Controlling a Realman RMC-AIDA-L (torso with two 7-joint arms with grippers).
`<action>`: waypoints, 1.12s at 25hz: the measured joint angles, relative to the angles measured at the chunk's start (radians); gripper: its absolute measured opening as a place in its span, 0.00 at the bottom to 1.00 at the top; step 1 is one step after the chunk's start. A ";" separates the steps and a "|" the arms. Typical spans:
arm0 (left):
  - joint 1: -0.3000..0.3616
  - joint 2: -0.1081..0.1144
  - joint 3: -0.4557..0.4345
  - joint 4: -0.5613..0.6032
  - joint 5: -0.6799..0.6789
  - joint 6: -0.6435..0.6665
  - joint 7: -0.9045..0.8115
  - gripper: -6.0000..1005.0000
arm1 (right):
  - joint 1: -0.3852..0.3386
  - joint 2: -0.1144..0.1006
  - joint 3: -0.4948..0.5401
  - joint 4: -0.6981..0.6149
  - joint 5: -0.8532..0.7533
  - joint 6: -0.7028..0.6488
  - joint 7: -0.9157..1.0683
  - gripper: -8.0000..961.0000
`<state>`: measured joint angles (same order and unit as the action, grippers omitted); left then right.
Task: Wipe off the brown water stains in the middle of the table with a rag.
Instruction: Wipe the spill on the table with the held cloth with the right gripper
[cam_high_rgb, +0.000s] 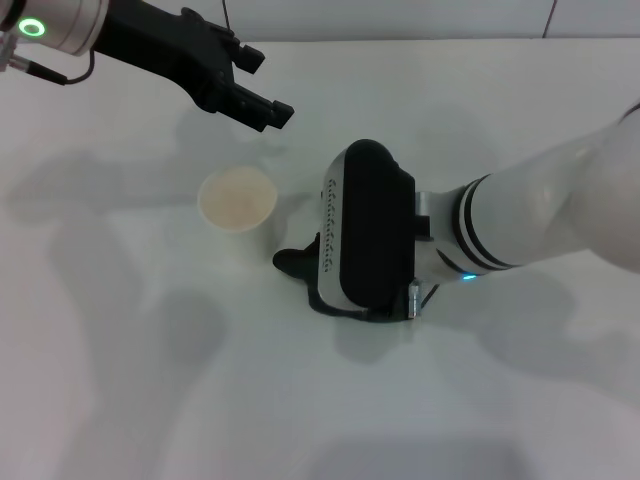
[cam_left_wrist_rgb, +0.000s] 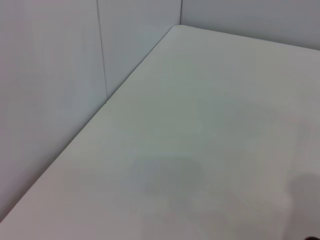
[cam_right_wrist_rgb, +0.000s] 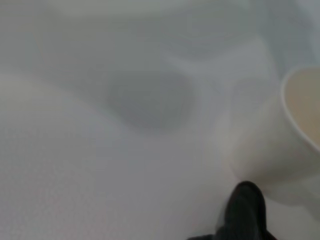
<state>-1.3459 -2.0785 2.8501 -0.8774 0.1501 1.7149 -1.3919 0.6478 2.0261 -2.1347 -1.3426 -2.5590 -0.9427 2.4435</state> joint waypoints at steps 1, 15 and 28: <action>0.000 0.000 0.000 0.000 -0.001 0.000 0.000 0.86 | 0.005 0.000 0.005 0.011 0.000 0.003 0.002 0.08; 0.002 0.000 0.000 0.023 0.003 -0.011 -0.006 0.86 | 0.000 0.002 0.140 0.095 -0.014 0.118 0.022 0.08; -0.001 0.000 0.000 0.023 0.008 -0.011 -0.002 0.86 | 0.006 0.000 0.091 0.075 -0.009 0.103 0.029 0.09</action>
<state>-1.3465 -2.0784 2.8501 -0.8543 0.1578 1.7038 -1.3942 0.6534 2.0258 -2.0433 -1.2681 -2.5676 -0.8396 2.4725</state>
